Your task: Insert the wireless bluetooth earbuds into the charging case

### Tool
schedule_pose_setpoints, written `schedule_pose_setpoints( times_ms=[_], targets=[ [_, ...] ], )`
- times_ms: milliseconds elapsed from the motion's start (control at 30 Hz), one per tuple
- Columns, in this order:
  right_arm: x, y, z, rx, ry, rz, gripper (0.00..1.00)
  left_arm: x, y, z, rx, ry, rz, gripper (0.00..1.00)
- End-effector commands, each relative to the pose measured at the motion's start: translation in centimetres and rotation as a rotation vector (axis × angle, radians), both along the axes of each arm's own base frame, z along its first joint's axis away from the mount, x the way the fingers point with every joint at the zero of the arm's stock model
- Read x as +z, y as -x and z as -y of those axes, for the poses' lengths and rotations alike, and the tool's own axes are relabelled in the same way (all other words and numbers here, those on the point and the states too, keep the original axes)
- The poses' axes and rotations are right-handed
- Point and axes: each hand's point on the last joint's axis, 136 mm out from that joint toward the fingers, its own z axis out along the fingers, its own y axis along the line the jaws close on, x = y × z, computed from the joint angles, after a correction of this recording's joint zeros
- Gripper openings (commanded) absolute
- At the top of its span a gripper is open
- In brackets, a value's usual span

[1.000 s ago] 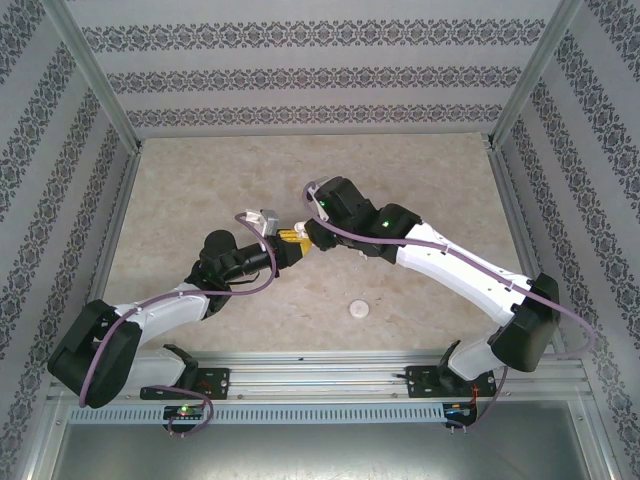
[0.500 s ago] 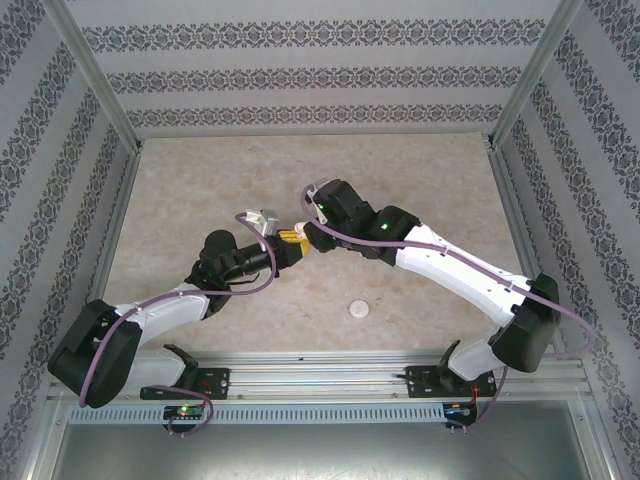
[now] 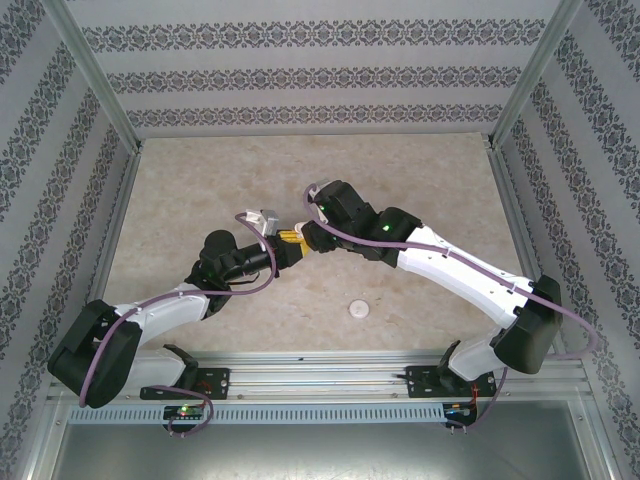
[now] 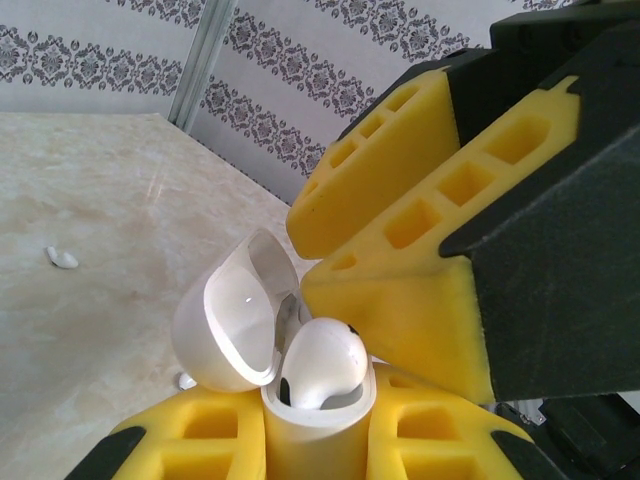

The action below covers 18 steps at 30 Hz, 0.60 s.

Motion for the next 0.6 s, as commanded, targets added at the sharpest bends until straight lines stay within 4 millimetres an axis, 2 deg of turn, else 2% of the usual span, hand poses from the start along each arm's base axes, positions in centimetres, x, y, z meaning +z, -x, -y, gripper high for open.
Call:
schedule_pose_setpoints(
  times_ms=[0,300,567],
  targets=[
    [1.5,1.7,-0.3,0.035,-0.04,-0.027,0.41,3.8,-0.1,-0.3,0.009,0.067,0.118,0.0],
    [5.6,1.8,0.4,0.017,-0.116,0.042,0.45,3.8,0.4,-0.4,-0.004,0.059,0.125,0.0],
    [7.0,1.5,0.9,0.013,-0.266,-0.055,0.47,4.5,1.9,-0.2,-0.063,0.031,0.163,0.0]
  ],
)
